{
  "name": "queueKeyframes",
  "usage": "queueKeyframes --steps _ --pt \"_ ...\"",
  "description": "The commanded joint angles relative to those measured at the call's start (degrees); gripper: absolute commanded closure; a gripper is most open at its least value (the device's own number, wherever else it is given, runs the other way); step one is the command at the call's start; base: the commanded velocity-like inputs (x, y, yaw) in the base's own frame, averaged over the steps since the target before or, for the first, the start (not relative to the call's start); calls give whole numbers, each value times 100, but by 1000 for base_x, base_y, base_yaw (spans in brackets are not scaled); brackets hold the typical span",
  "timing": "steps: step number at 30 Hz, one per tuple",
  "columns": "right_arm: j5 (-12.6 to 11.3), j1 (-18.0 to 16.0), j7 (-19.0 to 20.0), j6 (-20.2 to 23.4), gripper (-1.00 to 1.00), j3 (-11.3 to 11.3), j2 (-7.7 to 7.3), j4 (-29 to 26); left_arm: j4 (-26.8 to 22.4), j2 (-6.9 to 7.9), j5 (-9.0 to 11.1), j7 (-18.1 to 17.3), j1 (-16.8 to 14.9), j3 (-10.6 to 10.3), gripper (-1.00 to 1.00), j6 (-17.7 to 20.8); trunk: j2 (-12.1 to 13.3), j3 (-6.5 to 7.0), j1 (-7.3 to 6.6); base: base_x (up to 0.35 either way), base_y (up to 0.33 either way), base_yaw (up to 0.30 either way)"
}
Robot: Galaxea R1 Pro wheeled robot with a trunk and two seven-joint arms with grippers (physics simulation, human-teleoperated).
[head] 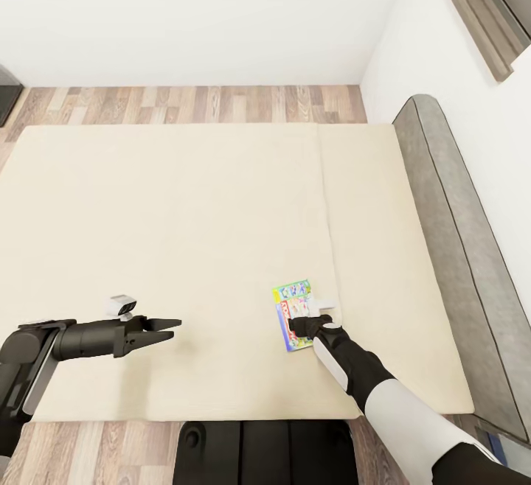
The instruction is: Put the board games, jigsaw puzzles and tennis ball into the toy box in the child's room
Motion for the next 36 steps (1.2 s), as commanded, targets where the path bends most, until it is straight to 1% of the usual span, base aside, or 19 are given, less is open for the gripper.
queueKeyframes --steps 1,28,36 --pt "-64 -1 -50 21 -100 32 -5 -7 -1 3 -1 -21 -2 -2 -100 61 -7 -7 4 0 0 0" --pt "-63 -1 -50 18 -100 43 -5 -6 -1 3 0 -21 -2 0 -100 61 -7 -8 4 0 0 0" --pt "-63 -1 -50 18 -100 45 -4 -6 -1 3 -1 -21 -2 4 -100 61 -7 -8 4 0 44 0"
